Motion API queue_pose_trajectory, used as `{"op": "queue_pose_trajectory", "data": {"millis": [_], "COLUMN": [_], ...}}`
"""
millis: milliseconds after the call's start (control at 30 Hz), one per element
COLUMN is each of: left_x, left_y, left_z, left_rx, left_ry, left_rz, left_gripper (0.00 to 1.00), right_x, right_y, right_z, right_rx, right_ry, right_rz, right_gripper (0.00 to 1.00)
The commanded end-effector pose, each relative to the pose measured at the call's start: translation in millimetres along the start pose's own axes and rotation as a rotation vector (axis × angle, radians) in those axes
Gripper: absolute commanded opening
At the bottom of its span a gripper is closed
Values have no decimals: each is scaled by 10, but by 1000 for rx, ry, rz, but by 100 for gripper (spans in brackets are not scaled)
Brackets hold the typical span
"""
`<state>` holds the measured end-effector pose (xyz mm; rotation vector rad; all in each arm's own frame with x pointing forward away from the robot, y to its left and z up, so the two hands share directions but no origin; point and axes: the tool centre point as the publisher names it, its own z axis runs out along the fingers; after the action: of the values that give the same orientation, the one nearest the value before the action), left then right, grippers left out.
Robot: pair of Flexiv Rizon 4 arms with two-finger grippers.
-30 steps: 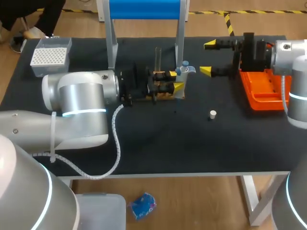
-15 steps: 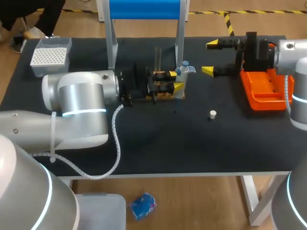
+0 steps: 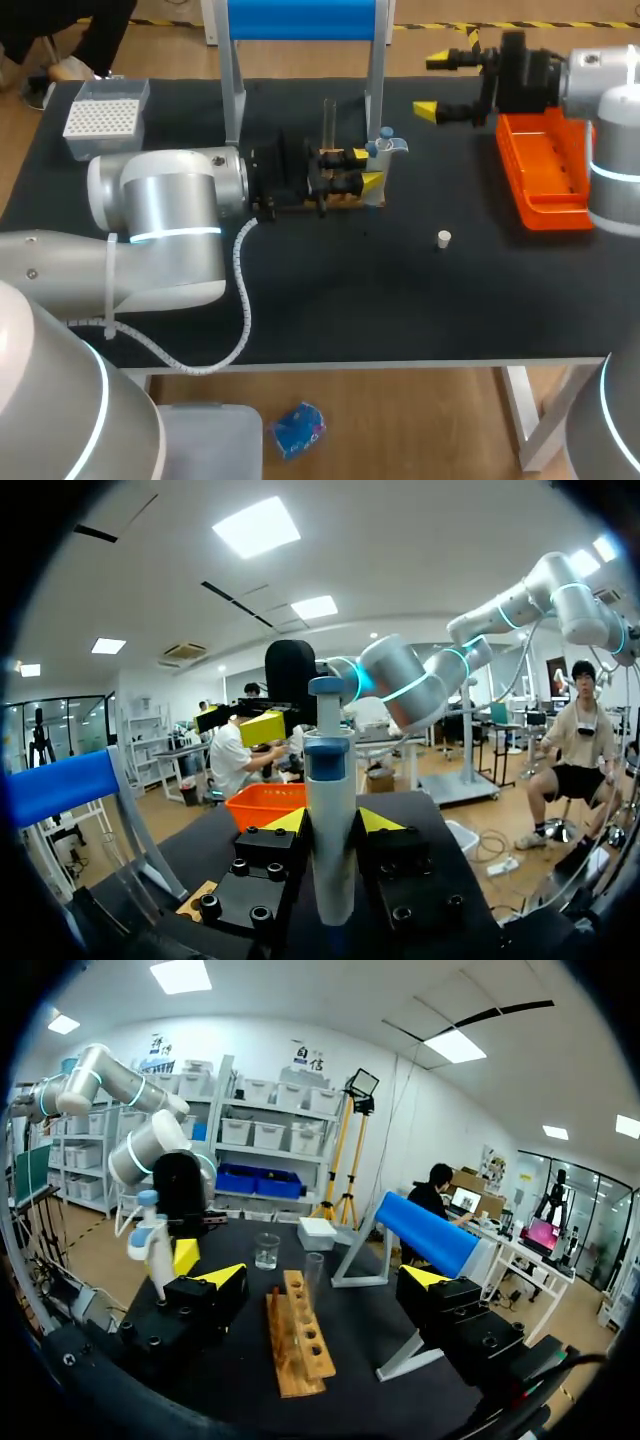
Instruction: Invert the test tube, pick up the pipette, mount the tip to pipette, aspirate from beaker and dispense into the tube, eject the tip, return the pipette, and cap with the stopper.
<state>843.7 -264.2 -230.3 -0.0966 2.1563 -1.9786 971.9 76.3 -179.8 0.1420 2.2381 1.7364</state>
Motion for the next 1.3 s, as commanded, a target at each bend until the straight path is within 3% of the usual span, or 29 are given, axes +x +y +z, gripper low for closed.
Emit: {"op": "queue_pose_trajectory", "data": {"millis": [33,200,400,933,1000,1300], "left_x": [19,19,19,19,44,-116], "left_y": [-7,-7,-7,-7,-109,-316], "left_z": [12,12,12,12,19,-481], "left_rx": [-1,-1,-1,-1,-17,-168], "left_ry": [-8,-8,-8,-8,11,6], "left_rz": [1,1,1,1,24,27], "left_gripper": [0,0,0,0,0,0], "right_x": [-353,-535,-562,-517,-517,-517], "right_y": [53,117,170,157,157,157], "right_z": [325,636,891,972,972,972], "right_rx": [29,51,65,83,83,83], "right_ry": [32,28,33,30,30,30], "right_rz": [16,29,19,15,15,15], "right_gripper": [100,100,100,100,100,100]}}
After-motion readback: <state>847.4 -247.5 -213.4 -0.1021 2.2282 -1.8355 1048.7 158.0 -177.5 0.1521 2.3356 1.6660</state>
